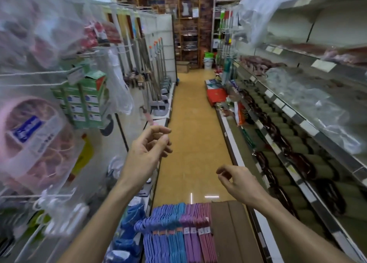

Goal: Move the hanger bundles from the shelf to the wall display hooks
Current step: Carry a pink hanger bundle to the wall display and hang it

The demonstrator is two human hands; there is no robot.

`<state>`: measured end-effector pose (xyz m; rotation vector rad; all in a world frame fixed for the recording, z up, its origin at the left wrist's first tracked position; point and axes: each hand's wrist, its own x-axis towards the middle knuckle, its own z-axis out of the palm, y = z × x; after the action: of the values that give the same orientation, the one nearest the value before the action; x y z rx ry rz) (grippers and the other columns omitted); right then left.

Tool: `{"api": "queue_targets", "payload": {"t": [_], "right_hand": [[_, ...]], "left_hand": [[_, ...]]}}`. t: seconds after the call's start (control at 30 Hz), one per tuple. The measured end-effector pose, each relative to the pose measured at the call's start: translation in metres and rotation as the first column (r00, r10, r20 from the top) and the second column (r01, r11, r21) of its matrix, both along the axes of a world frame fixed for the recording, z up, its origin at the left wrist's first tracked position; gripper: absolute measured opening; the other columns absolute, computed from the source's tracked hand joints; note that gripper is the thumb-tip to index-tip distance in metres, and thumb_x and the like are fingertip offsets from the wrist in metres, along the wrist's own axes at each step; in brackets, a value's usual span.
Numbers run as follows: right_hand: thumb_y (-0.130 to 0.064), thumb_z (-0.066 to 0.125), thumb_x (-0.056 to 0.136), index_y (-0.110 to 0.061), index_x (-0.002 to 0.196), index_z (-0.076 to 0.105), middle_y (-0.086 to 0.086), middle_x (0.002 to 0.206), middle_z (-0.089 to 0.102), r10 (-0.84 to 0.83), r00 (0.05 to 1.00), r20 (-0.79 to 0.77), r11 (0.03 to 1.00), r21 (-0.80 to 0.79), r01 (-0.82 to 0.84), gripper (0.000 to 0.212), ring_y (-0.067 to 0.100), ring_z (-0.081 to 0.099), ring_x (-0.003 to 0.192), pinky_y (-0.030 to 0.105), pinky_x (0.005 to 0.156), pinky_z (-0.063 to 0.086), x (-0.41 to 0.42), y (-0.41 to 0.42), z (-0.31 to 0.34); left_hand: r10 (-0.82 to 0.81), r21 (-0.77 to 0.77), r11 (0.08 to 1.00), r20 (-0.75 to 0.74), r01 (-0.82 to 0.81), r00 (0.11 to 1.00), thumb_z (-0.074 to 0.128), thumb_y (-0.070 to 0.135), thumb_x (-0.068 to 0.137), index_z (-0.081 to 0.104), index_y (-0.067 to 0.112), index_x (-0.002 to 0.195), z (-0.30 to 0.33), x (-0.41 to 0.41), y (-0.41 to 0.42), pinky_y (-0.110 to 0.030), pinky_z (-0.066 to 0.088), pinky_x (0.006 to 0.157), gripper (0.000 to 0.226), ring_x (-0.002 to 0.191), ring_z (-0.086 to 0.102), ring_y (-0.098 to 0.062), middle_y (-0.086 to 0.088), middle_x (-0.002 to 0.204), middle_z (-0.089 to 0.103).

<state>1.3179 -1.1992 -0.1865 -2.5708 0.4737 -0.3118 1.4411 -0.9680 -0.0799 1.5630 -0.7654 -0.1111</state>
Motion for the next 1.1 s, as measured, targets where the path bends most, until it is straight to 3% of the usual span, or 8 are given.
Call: {"api": "queue_targets", "payload": {"t": [0.13, 0.33, 0.63, 0.83, 1.03, 1.1], "right_hand": [[-0.033, 0.052, 0.099, -0.029, 0.119, 0.063, -0.015, 0.103, 0.069, -0.102, 0.993, -0.060, 0.994, -0.030, 0.101, 0.023, 0.002, 0.063, 0.092, 0.027, 0.079, 0.055, 0.022, -0.026, -0.054], [-0.030, 0.055, 0.098, -0.025, 0.121, 0.062, -0.006, 0.109, 0.071, -0.157, 0.976, -0.154, 0.988, -0.014, 0.156, 0.024, 0.010, 0.066, 0.095, 0.034, 0.082, 0.057, 0.050, -0.074, -0.171], [-0.030, 0.055, 0.097, -0.023, 0.120, 0.062, -0.002, 0.107, 0.072, -0.207, 0.965, -0.161, 0.978, -0.013, 0.207, 0.026, 0.018, 0.066, 0.095, 0.040, 0.079, 0.057, 0.081, -0.131, -0.422], [-0.021, 0.057, 0.098, -0.013, 0.125, 0.062, 0.003, 0.106, 0.072, -0.250, 0.961, -0.117, 0.968, -0.009, 0.250, 0.028, 0.013, 0.065, 0.088, 0.029, 0.077, 0.055, 0.091, -0.144, -0.599], [-0.022, 0.061, 0.097, -0.012, 0.135, 0.054, 0.003, 0.112, 0.066, -0.305, 0.916, -0.261, 0.930, 0.126, 0.345, 0.040, 0.008, 0.059, 0.087, 0.022, 0.075, 0.051, 0.098, -0.145, -0.760], [-0.024, 0.062, 0.096, -0.013, 0.138, 0.050, -0.001, 0.104, 0.064, -0.309, 0.904, -0.295, 0.917, 0.161, 0.365, 0.045, 0.005, 0.057, 0.080, 0.017, 0.068, 0.048, 0.100, -0.148, -0.796]], "left_hand": [[-0.026, 0.078, 0.996, -0.062, 0.031, 0.998, 0.056, 0.015, 0.098, 0.065, 0.018, 0.108, -0.061, 0.038, -0.029, -0.034, 0.058, 0.074, 0.014, 0.080, 0.067, -0.020, -0.007, 0.087, 0.067], [-0.025, 0.218, 0.975, -0.077, 0.041, 0.997, 0.055, 0.013, 0.099, 0.064, 0.017, 0.108, -0.192, 0.080, -0.075, -0.033, 0.057, 0.072, 0.014, 0.078, 0.067, -0.017, -0.007, 0.088, 0.067], [-0.020, 0.280, 0.959, -0.115, 0.052, 0.993, 0.054, 0.014, 0.099, 0.063, 0.020, 0.109, -0.454, 0.104, -0.139, -0.029, 0.056, 0.069, 0.015, 0.076, 0.068, -0.015, -0.002, 0.086, 0.067], [-0.022, 0.324, 0.944, -0.141, 0.067, 0.990, 0.056, 0.016, 0.098, 0.064, 0.023, 0.108, -0.632, 0.113, -0.166, -0.047, 0.055, 0.076, 0.015, 0.077, 0.070, -0.016, -0.004, 0.089, 0.068], [0.029, 0.368, 0.929, -0.201, 0.048, 0.979, 0.057, 0.022, 0.098, 0.064, 0.028, 0.107, -0.785, 0.121, -0.180, -0.050, 0.056, 0.078, 0.012, 0.081, 0.070, -0.016, -0.004, 0.093, 0.067], [0.042, 0.373, 0.927, -0.206, 0.039, 0.978, 0.059, 0.024, 0.097, 0.065, 0.029, 0.106, -0.820, 0.124, -0.184, -0.050, 0.056, 0.080, 0.012, 0.085, 0.069, -0.020, -0.002, 0.095, 0.067]]}}
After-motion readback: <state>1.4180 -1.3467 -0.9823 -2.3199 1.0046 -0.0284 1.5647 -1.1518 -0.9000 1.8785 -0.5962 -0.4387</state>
